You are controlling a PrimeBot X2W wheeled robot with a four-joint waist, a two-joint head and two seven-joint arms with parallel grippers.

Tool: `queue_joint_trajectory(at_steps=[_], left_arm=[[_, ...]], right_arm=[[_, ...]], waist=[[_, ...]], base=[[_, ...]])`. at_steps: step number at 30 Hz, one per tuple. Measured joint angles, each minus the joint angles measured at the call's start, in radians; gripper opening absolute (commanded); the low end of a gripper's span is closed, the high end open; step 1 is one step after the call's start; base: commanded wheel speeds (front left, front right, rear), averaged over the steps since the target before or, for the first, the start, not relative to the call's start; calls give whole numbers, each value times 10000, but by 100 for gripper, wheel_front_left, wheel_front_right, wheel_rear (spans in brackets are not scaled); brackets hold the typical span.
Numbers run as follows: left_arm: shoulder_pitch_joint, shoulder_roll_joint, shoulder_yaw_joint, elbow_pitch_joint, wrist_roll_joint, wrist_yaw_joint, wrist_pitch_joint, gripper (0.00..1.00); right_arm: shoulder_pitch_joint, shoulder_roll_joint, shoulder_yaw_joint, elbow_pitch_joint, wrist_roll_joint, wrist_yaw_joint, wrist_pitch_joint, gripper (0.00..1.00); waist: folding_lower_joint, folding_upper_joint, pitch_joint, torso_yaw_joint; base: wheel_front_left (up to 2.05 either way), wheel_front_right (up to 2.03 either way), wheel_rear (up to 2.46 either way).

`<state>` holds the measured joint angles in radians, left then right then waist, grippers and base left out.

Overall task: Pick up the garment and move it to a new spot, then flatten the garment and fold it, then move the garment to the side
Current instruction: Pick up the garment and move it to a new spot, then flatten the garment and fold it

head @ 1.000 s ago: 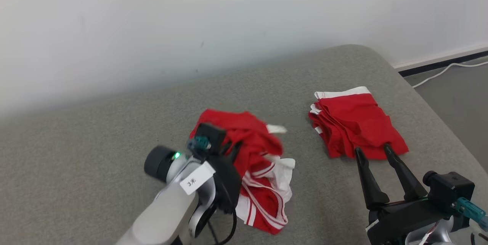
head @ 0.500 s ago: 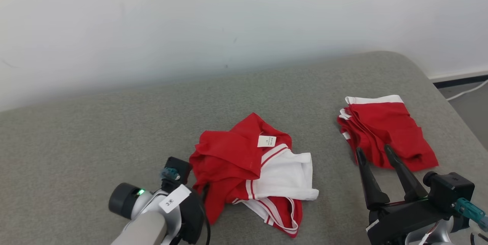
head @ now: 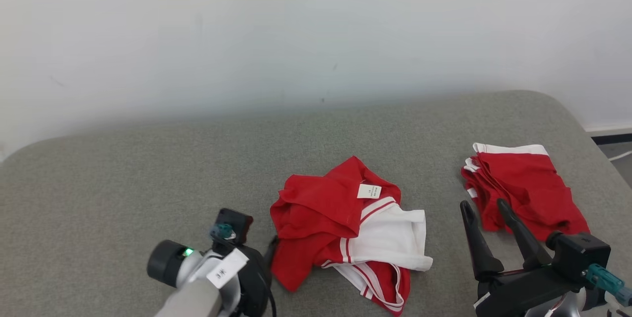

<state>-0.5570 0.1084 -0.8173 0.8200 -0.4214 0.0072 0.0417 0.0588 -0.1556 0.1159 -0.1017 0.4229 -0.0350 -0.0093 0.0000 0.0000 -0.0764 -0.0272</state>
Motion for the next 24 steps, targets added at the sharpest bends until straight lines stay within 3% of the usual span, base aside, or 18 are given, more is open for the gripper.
queue_joint_trajectory(at_steps=[11,24], left_arm=[[35,-360,-318,-694,13,-171,-173,100],[-66,-535,-610,-934,12,-236,104,100]], right_arm=[[7,73,190,54,10,0,4,100],[68,117,430,65,8,2,92,100]], waist=[[0,0,-174,-54],[0,0,-97,-861]], base=[[0,0,0],[0,0,0]])
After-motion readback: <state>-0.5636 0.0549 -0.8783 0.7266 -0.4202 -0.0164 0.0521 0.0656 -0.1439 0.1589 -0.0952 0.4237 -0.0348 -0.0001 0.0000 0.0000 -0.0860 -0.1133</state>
